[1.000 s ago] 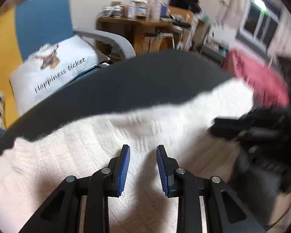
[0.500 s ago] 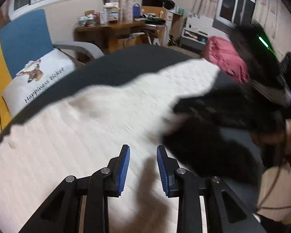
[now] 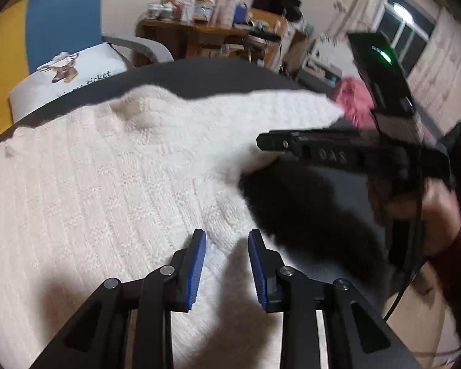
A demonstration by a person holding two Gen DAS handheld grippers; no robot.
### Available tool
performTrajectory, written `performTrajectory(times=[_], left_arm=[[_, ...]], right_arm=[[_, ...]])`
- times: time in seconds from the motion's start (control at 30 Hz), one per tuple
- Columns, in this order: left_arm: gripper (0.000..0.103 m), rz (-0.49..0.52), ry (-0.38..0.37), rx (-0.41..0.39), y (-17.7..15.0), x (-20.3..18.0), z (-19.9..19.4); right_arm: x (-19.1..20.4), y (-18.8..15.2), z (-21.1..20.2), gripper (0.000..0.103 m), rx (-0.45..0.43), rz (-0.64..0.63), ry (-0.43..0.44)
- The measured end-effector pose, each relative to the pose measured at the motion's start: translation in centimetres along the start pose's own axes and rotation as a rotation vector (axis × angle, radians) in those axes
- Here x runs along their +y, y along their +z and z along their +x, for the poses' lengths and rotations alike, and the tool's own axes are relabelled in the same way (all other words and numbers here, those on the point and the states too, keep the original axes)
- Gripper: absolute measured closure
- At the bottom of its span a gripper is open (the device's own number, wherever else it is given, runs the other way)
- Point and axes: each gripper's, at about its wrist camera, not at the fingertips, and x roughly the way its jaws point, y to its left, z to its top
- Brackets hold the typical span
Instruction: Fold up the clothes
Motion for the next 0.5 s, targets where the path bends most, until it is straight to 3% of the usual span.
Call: performTrajectory(times=[0.07,0.17,0.23,0.3,0.37,0.5], left_arm=[[0.075,0.018,0.028,0.022,-0.4,-0.5,0.4],[0.074,0.011,-0.008,0.022,0.6,-0.7,-0.3],[0.074,0.037,0.016,-0.011,1.8,-0.7,-1.2],[0.074,0.043,0.007,-0.048,3.2,-0.1,-1.6],[0.074,0.053,0.058,-0.066,5.1,0.9,-0.9],[0.074,0.059,0.144,-0.057,8.0,3.1,1.1]], right_arm=[[0.4,-0.3,-0.9,0.087,-0.026,-0.022,0.019],[0.5,-1.0,0.4,0.084,0.035,-0.047,-0.025],[-0.6,-1.2,-0.5,0.085,0.028,-0.031,0.001],[-3.7,-0.5,-2.5,0.085,-0.023,0.005,-0.044],[-7.3,0.5,-3.8,0.085,-0.051,0.065,-0.064],[-16.5,3.5,-4.0,0.085,-0.044,0.165,-0.201]])
